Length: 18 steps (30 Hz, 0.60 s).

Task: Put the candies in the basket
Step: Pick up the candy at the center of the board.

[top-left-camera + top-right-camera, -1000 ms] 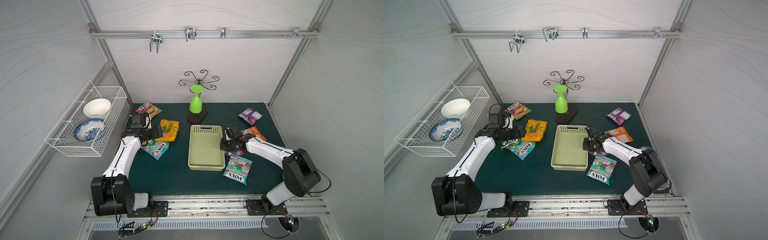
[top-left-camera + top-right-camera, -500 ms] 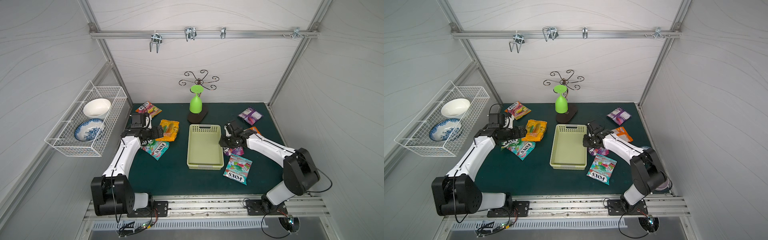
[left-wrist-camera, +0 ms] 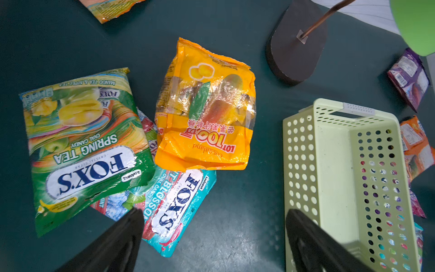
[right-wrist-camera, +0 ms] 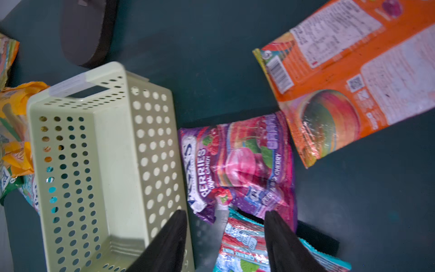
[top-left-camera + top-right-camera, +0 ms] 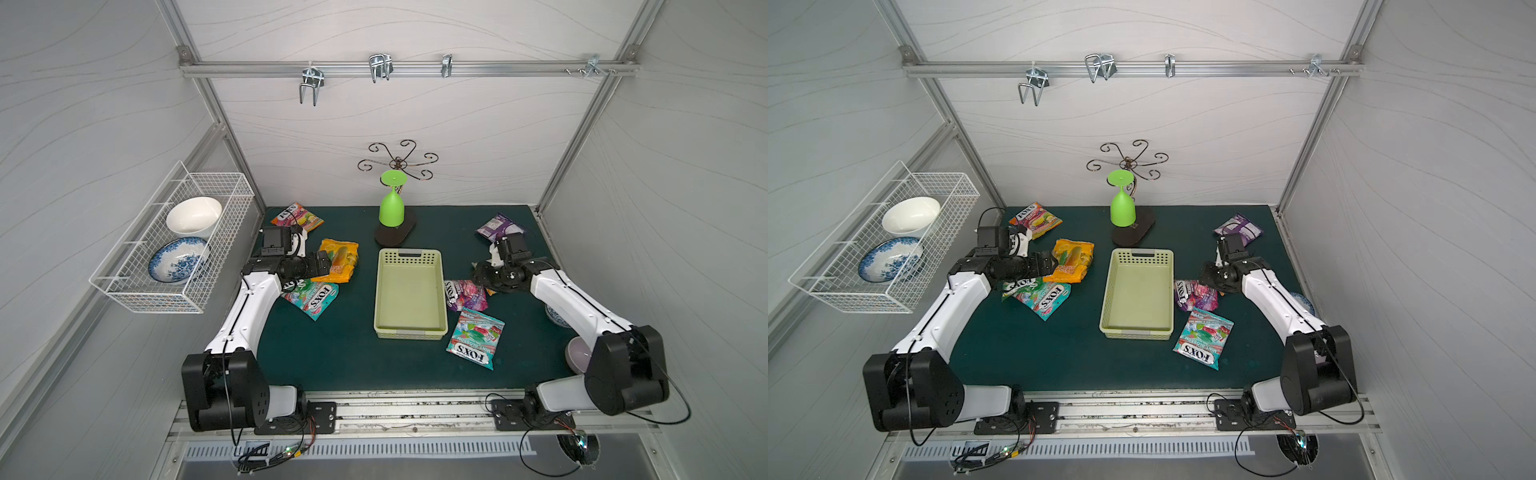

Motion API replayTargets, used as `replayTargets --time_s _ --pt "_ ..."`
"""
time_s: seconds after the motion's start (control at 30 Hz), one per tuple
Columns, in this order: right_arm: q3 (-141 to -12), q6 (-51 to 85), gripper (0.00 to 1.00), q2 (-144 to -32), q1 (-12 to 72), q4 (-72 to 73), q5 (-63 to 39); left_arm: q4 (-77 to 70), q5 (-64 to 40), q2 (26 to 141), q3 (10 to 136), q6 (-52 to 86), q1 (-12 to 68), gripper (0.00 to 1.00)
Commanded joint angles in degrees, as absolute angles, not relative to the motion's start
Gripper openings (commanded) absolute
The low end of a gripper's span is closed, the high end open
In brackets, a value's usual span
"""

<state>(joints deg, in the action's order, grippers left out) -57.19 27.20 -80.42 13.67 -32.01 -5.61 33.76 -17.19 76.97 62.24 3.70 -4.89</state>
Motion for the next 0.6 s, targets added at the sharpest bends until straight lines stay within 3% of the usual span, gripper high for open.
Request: replayTargets --time_s 0.0,0.23,0.57 --pt "-55.08 26.17 0.6 -79.87 10.27 -33.13 -11.45 33.33 -22.76 76.24 64.3 0.75 -5.1 0.98" --pt "-52.54 27.15 0.65 -79.65 5.51 -31.26 -17.06 35.11 -28.63 75.03 64.13 -5.36 -3.67 0.98" --pt "-49.21 29.35 0.64 -83.38 1.36 -26.7 -23.54 39.78 -33.76 72.62 63.86 -14.14 -0.15 0.98"
